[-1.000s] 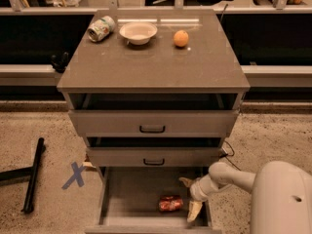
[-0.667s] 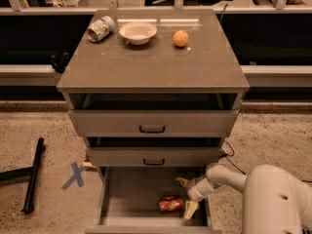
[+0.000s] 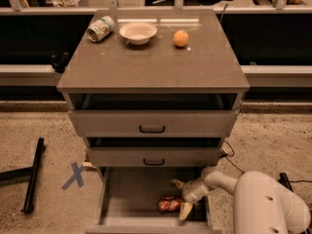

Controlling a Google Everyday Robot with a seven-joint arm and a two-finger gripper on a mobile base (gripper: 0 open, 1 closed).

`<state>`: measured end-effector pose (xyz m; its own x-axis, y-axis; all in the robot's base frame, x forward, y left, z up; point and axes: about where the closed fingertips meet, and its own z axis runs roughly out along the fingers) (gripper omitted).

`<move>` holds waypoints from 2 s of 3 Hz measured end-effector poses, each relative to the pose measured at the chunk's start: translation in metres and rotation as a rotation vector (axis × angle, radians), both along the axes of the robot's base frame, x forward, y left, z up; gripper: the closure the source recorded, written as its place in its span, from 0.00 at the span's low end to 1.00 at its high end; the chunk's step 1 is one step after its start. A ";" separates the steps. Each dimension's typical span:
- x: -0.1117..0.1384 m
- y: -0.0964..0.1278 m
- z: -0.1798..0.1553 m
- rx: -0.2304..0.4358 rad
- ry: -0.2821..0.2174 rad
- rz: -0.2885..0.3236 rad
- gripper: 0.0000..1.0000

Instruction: Pick coke can from bottom drawer and place on counter

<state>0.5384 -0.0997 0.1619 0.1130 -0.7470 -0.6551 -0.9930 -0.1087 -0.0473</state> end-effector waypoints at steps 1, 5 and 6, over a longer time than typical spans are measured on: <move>-0.002 0.011 -0.015 0.026 0.009 0.005 0.00; -0.009 0.007 0.018 0.175 -0.044 0.001 0.95; -0.009 -0.031 0.072 0.175 -0.162 -0.020 1.00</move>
Offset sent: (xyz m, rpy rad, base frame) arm -0.0049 0.0254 -0.0389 0.0574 0.0497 0.0045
